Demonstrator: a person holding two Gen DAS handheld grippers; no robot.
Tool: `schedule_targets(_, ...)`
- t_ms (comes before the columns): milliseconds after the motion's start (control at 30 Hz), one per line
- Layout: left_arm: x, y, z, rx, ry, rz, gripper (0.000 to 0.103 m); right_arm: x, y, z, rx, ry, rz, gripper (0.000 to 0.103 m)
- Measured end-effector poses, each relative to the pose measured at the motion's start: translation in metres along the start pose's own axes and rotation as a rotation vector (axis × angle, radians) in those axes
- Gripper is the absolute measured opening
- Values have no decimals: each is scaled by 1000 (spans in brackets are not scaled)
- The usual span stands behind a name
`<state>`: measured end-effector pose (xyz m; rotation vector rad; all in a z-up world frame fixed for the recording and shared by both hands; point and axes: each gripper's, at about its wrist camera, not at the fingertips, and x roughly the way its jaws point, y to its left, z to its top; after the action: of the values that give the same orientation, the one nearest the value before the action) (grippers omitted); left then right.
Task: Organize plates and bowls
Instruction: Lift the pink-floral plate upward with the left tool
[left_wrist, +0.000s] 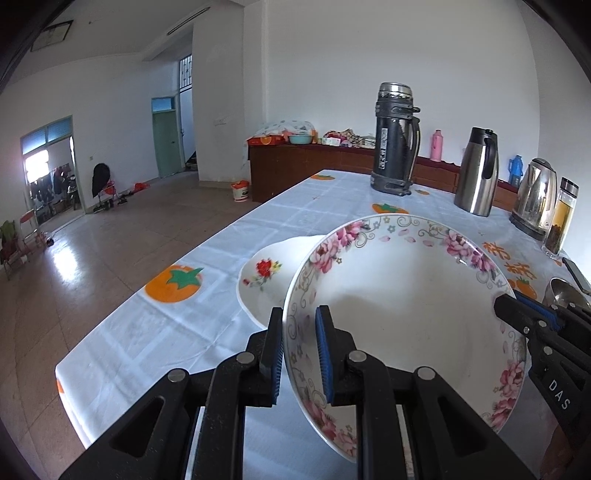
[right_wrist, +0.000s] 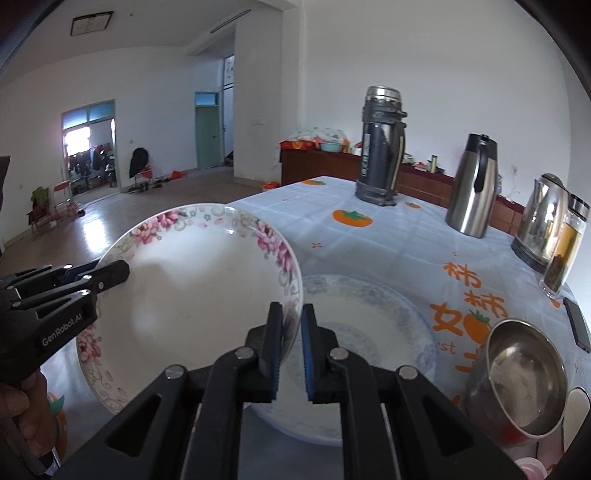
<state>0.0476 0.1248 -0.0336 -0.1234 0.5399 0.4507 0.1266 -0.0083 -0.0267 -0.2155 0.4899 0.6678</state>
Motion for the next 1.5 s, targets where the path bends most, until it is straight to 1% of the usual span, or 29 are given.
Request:
schedule_targets(100, 5, -6, 4, 10, 1, -10, 19, 1, -4, 0, 6, 1, -24, 10)
schedule_targets(467, 12, -16, 8, 25, 1, -27, 19, 4, -14, -1, 31, 7, -63, 10)
schedule_targets(900, 19, -39, 18, 78, -9, -49, 19, 4, -32, 0, 86, 13, -111, 10)
schedule_targets(1267, 29, -55, 24, 91, -8, -56, 19, 6, -44, -3, 116, 38, -155, 11)
schedule_targets(1500, 37, -64, 25, 100, 1, -87, 19, 10, -51, -6, 128, 62, -187, 11)
